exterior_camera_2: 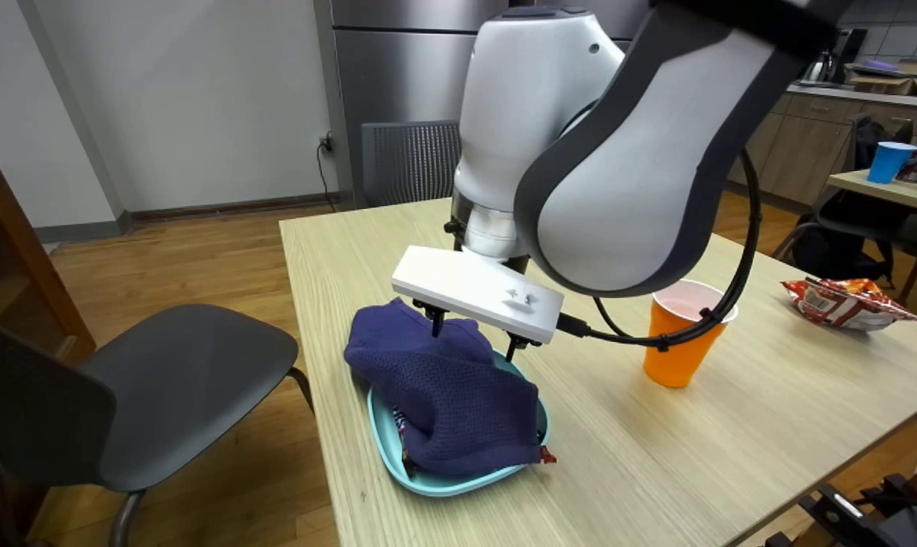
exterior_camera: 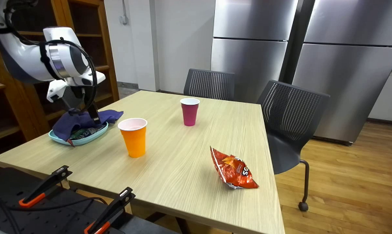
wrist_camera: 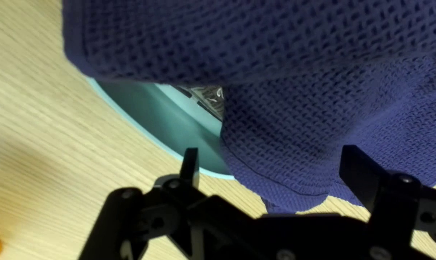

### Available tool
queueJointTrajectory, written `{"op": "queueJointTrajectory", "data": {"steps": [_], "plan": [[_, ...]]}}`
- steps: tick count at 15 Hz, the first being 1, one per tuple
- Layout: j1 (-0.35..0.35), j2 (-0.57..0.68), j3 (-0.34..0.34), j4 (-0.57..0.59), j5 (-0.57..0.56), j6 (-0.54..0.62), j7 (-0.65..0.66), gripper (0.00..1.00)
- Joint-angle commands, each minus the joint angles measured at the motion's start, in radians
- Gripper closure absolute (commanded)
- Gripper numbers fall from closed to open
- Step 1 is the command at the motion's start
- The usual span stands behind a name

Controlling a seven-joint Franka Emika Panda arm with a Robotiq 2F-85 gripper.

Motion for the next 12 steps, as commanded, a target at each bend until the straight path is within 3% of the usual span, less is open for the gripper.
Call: {"op": "queueJointTrajectory", "data": {"steps": [1, 10, 11, 12], "plan": [[0.056, 0.025, -0.042, 0.009, 0.058, 0.023, 0.002, 0.00], [0.119, 0.043, -0.092, 0.003, 0.159, 0.058, -0.005, 0.00], [0.124, 0.043, -0.098, 0.002, 0.167, 0.062, -0.006, 0.18], [0.131, 0.044, -0.104, 0.001, 0.175, 0.065, -0.006, 0.28]]}}
